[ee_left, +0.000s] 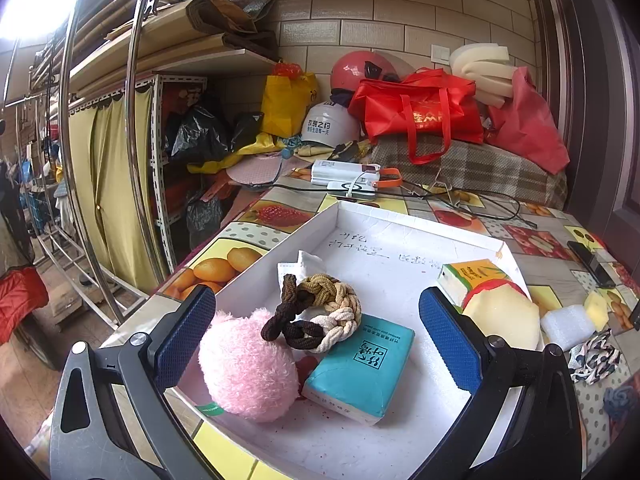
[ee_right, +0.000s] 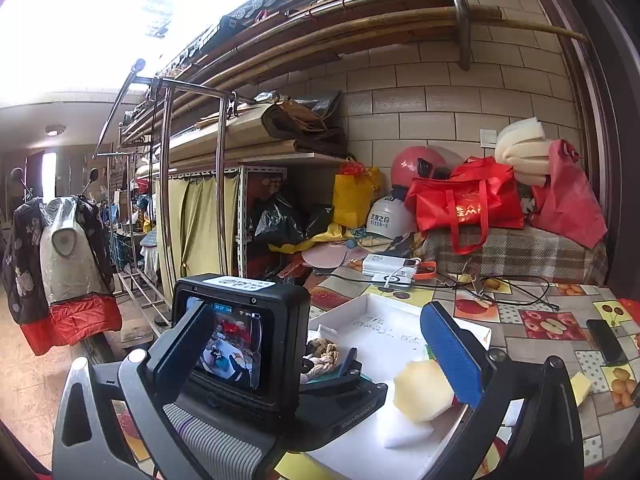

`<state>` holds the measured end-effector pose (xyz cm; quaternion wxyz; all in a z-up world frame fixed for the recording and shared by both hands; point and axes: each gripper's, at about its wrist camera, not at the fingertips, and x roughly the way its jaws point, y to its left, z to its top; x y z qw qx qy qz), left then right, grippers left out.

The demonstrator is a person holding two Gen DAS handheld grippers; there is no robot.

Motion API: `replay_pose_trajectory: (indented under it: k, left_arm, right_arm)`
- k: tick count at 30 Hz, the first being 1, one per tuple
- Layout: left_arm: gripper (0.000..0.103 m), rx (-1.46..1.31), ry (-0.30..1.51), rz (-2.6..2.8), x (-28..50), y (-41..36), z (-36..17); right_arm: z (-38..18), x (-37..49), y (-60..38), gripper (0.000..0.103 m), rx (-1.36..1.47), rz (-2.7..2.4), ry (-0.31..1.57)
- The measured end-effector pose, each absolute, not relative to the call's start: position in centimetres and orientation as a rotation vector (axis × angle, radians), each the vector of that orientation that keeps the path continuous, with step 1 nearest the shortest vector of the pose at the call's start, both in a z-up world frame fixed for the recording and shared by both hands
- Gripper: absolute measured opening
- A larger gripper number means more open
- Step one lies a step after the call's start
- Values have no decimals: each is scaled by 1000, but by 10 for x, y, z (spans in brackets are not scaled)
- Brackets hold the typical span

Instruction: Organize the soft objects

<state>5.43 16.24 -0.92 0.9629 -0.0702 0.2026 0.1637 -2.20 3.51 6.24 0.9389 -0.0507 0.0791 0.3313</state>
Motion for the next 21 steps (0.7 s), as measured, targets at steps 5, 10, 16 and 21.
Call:
replay_pose_trajectory:
  k: [5,10,16,21]
  left_arm:
    - [103,-146,410,329,54,162,-9]
    - [103,-168,404,258,55,163,-7]
    - [103,-209,405,202,56,169,-7]
    - [103,-209,405,202,56,169,-7]
  right_arm:
    - [61,-23,33,103,-96,674,158]
    - [60,-23,29,103,-79,674,165]
    - [60,-30,25,103,-63,687,153]
    - [58,-34,26,103,-63,700,146]
